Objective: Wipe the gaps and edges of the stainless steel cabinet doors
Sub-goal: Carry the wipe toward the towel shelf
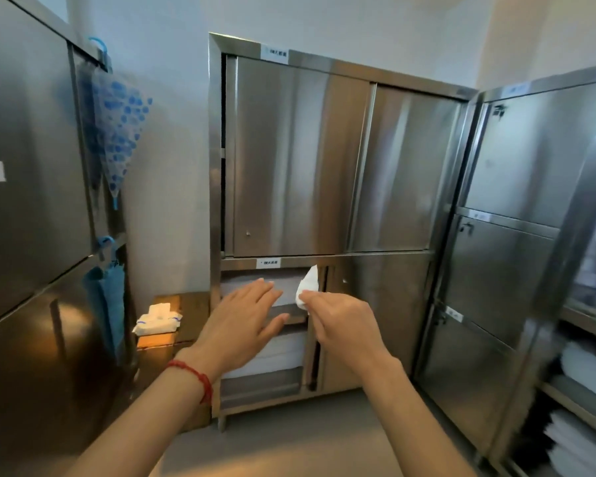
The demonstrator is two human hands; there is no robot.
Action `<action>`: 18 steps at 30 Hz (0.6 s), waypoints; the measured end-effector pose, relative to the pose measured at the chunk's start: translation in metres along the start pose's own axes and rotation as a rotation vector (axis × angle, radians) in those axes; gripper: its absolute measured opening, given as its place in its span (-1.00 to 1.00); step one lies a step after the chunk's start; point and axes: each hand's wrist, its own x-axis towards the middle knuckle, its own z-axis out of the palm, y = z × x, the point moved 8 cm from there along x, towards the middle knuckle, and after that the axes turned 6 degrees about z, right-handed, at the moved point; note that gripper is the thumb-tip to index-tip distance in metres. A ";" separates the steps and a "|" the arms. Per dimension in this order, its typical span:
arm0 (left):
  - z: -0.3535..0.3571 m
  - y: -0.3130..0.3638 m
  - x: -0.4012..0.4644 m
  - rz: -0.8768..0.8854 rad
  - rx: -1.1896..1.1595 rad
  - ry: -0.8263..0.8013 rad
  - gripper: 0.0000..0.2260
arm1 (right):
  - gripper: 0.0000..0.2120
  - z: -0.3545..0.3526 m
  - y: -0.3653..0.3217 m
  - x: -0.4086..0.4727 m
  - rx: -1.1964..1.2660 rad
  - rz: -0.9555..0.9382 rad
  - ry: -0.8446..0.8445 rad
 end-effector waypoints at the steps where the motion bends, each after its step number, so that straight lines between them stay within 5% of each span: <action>1: 0.003 0.005 0.009 0.033 -0.004 -0.004 -0.51 | -0.79 -0.004 0.006 -0.001 -0.026 0.005 0.029; 18: 0.070 0.170 0.094 0.559 -0.156 -0.042 -0.51 | -0.73 -0.083 0.109 -0.090 -0.515 0.245 0.072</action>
